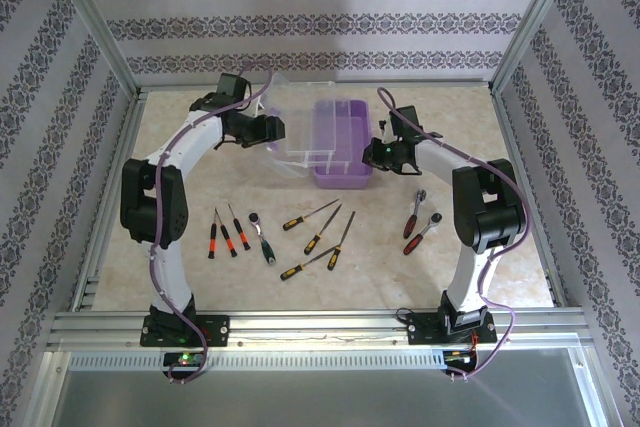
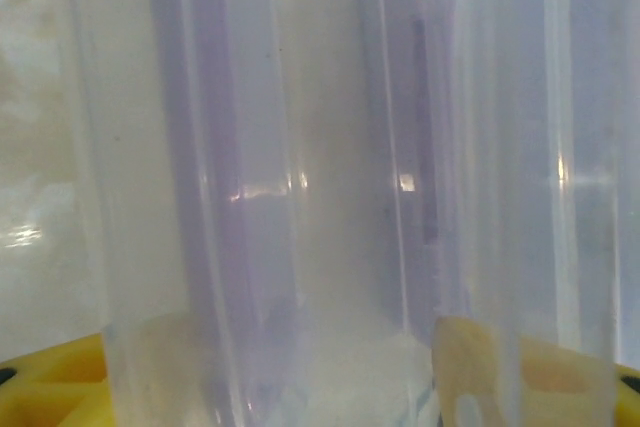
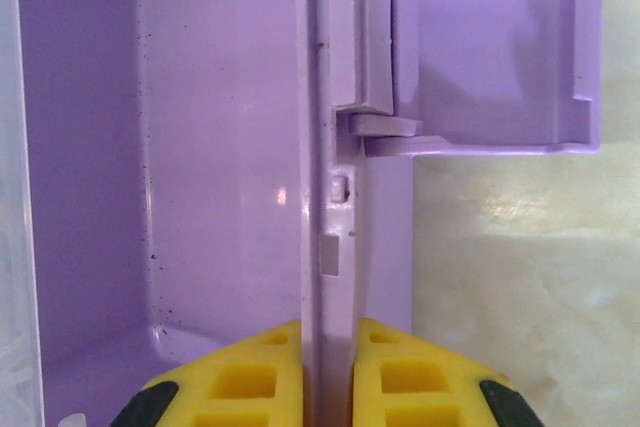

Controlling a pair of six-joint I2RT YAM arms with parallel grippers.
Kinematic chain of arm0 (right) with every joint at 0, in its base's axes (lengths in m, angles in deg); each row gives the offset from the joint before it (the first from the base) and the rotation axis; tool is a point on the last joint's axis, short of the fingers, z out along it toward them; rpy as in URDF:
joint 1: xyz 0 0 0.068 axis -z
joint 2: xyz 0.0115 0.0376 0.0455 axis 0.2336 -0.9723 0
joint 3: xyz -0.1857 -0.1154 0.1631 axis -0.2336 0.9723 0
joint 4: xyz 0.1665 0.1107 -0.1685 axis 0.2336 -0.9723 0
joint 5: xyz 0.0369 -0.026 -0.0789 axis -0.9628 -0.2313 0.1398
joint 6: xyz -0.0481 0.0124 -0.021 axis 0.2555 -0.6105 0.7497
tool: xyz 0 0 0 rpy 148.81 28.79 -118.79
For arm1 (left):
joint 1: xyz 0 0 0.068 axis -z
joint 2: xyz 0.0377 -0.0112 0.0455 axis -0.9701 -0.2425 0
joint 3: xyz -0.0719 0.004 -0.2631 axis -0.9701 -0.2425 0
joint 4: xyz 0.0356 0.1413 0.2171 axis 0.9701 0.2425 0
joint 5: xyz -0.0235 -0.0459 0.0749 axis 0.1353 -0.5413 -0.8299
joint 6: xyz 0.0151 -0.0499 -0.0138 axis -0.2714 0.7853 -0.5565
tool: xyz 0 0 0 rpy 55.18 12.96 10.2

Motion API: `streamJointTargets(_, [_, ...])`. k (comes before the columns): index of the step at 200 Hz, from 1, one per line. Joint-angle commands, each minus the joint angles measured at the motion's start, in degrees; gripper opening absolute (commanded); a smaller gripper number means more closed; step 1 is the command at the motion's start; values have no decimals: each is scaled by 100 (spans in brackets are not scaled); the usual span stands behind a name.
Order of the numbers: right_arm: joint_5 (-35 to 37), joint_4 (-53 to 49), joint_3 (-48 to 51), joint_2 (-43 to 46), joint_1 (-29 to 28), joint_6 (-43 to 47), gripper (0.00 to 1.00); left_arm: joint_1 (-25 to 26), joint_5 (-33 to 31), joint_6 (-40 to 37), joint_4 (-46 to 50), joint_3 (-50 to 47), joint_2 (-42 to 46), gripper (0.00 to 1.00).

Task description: Pack the tool kit

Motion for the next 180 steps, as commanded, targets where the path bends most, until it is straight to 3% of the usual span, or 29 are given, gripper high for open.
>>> streamJointTargets(1, [-14,140,-162,-181,37,76,12,-125,553,245,-1177,-715,3,63])
streamJointTargets(69, [-124,178,-231,-301,32,36,12,-295,830,409,-2214,-1495,15,69])
streamJointTargets(110, [-151,117,-302,-311,12,26,12,-396,204,351,-1548,-1296,-223,74])
streamJointTargets(138, [-143,40,-368,-325,7,50,12,-552,210,268,-1243,-1148,-370,78])
streamJointTargets(161, [-178,-37,-453,-354,-10,49,12,-650,665,51,-1131,-1006,-457,84])
streamJointTargets(180, [-189,-70,-500,-377,-30,33,12,-765,965,-48,-1032,-890,-467,97])
